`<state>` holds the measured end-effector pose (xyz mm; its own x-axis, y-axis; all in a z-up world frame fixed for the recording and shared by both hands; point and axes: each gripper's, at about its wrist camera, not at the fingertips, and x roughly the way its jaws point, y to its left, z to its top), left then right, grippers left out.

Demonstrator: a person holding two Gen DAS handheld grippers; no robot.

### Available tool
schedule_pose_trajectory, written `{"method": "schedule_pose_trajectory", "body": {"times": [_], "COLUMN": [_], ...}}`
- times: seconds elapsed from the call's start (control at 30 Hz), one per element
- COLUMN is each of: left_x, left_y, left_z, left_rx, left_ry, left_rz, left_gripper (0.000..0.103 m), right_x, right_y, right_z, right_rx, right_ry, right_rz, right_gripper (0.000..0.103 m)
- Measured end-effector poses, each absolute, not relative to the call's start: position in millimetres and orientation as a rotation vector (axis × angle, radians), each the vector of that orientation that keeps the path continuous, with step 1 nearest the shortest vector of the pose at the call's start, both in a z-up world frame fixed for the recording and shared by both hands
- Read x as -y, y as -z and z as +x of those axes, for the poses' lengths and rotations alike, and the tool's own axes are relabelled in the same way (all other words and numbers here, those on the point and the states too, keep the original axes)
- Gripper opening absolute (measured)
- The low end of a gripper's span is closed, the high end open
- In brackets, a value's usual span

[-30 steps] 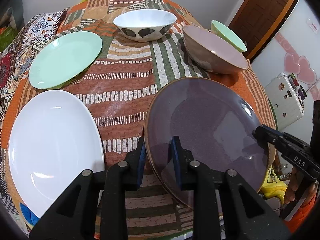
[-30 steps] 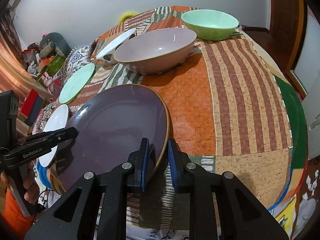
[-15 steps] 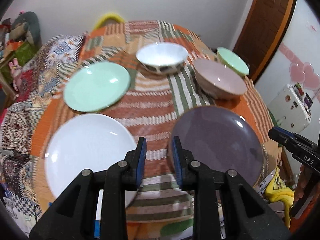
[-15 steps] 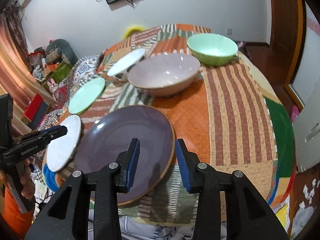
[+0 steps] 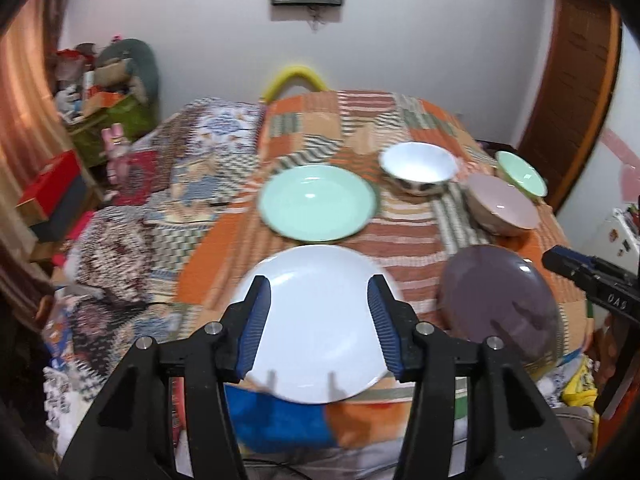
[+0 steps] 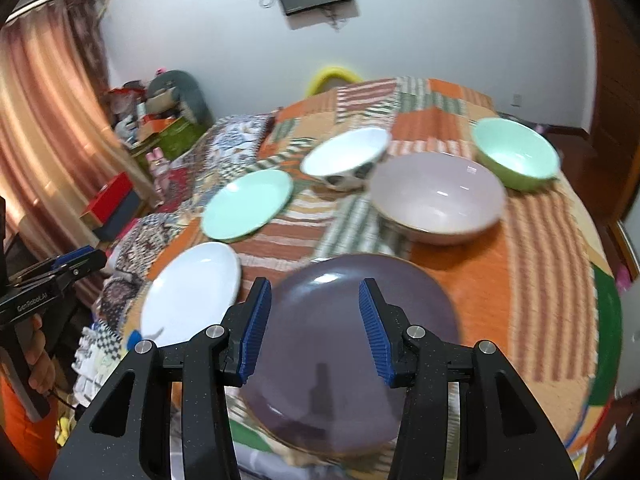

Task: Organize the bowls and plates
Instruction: 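Open both grippers to release the purple plate and move toward the white plate, then close both grippers on the white plate rim and lift it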

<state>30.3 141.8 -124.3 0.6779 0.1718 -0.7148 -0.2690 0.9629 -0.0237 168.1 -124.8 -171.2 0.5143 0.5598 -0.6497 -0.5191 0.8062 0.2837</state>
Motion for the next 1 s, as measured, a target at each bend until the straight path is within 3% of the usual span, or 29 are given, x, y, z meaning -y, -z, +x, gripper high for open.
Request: {"method": "schedule_pose_trajectory", "body": {"times": [0.4, 1.0], "left_x": [-207.7, -251.6], "left_y": [156.7, 252.7], "left_z": [5.0, 39.5], "left_rx": [-0.833, -1.003], "left_ry": [-0.351, -0.272], "left_rz": [-0.2, -0.351], "left_gripper": [0.052, 0.052], "right_x": [40.9, -25.0], "right_y": [176.1, 231.2], "right_z": [165.2, 186.8], "right_rx": [-0.81, -1.007], "right_ry": [-0.785, -0.742], "right_rz": [-0.036, -0.128], "right_gripper": [0.042, 0.042]}}
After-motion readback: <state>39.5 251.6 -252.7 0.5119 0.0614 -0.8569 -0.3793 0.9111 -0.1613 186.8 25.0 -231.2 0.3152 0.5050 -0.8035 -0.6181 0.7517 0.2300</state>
